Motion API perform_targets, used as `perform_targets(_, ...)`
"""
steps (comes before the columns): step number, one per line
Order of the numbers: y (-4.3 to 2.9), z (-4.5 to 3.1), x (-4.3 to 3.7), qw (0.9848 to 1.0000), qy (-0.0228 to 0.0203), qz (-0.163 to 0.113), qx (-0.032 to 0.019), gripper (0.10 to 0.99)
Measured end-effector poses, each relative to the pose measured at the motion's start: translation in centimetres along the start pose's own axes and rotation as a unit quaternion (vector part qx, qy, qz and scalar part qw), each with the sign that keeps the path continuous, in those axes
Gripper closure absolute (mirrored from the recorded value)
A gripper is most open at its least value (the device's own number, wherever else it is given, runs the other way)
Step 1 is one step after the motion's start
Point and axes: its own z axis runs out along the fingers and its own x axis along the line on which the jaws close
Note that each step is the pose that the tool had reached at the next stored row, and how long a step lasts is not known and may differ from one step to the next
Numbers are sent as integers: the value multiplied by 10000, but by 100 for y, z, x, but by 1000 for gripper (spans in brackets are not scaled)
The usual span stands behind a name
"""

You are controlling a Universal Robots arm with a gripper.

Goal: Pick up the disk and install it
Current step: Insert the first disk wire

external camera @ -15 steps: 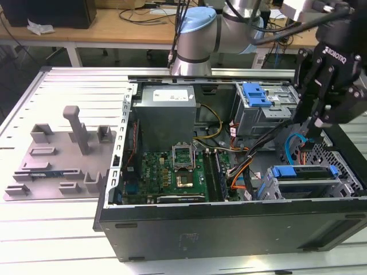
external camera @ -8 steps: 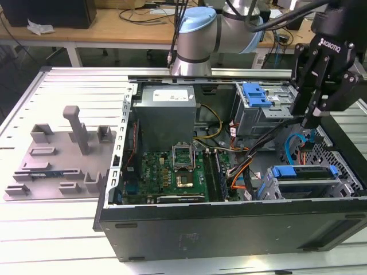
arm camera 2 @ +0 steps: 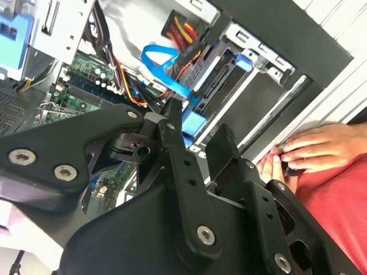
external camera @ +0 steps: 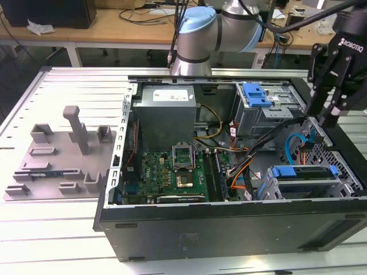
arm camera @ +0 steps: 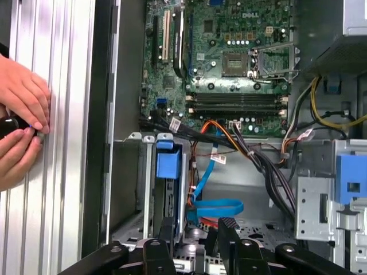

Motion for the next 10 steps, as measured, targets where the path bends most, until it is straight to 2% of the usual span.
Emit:
perform_targets(2, -53, -6, -6, 10000, 50, 3, -7, 643)
perform_targets(3, -82, -7, -12, 10000, 95, 5, -18, 643)
perform_targets(4, -96, -9, -15, 9999, 118, 6, -22, 643)
perform_targets(8, -112, -19, -63, 9998, 176, 5, -33, 643)
perform_targets(10, -113, -22, -92, 9997, 257, -6, -41, 643)
